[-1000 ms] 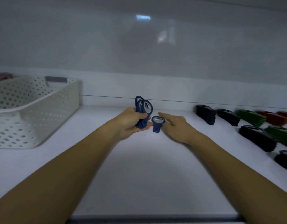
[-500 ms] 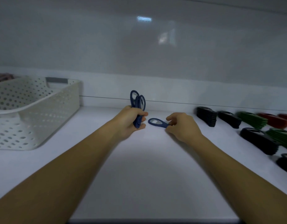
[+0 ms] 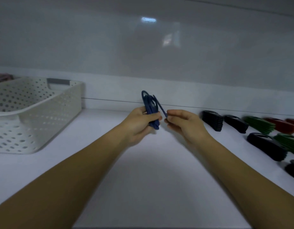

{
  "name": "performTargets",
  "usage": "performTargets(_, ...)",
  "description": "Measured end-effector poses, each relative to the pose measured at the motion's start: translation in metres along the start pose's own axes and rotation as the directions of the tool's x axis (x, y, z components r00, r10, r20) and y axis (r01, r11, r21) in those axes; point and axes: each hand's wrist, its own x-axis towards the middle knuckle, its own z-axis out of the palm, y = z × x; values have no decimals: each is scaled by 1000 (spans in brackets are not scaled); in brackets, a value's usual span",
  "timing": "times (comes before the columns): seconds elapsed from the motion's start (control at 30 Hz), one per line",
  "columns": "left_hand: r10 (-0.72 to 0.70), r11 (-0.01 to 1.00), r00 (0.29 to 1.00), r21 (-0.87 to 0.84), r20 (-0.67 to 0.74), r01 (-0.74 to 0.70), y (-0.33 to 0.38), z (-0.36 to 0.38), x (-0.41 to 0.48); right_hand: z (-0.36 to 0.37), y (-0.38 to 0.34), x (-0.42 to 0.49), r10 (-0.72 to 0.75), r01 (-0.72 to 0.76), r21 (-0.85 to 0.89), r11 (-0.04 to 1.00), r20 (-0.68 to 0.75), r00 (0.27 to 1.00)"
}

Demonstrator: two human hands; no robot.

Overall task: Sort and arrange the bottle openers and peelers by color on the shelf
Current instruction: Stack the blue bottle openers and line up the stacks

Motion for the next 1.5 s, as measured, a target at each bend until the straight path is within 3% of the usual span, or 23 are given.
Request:
performTargets(0.13,36,999,993,-35,117,-32,-2,3,-2,6,2,-3,-110,125,-206,971,79,991)
performTargets(0.33,75,976,984,190,161,-106,-6,-2,-3,1,-2,-5,-256,270,-490,829,97,962)
performTargets(0.43,114,953,976,258,184,-159,-8,1,-3,0,-11,-7,-348,344,-412,843,68,935)
performTargets(0.5,120,941,966,285,227,-184,-10,4,-5,0,-16,-10,-358,389,-358,849,152,921)
performTargets(0.6,109,933,964,308,244,-183,-13,3,-5,0,-15,-11,-351,430,-380,819,260,899)
performTargets(0.73,68,927,951,332,302,-171,-13,2,-5,0,-13,-11,-391,468,-432,771,258,883)
performTargets(1.03,48,911,943,373,328,-176,-11,0,-6,3,-10,-13,-345,474,-436,765,344,873)
performTargets(1.2,75,950,971,280,228,-139,-7,-1,-3,0,-15,-10,-364,412,-462,785,193,911)
performTargets(1.27,129,952,976,253,178,-172,-1,-3,-3,-3,-17,-9,-260,292,-443,848,134,956)
performTargets(1.37,201,926,965,289,169,-243,6,-10,-4,-5,-16,-9,-41,125,-425,896,202,979)
performTargets(1.5,343,814,914,416,218,-405,6,-17,-6,-6,-13,-8,-10,94,-455,885,184,983)
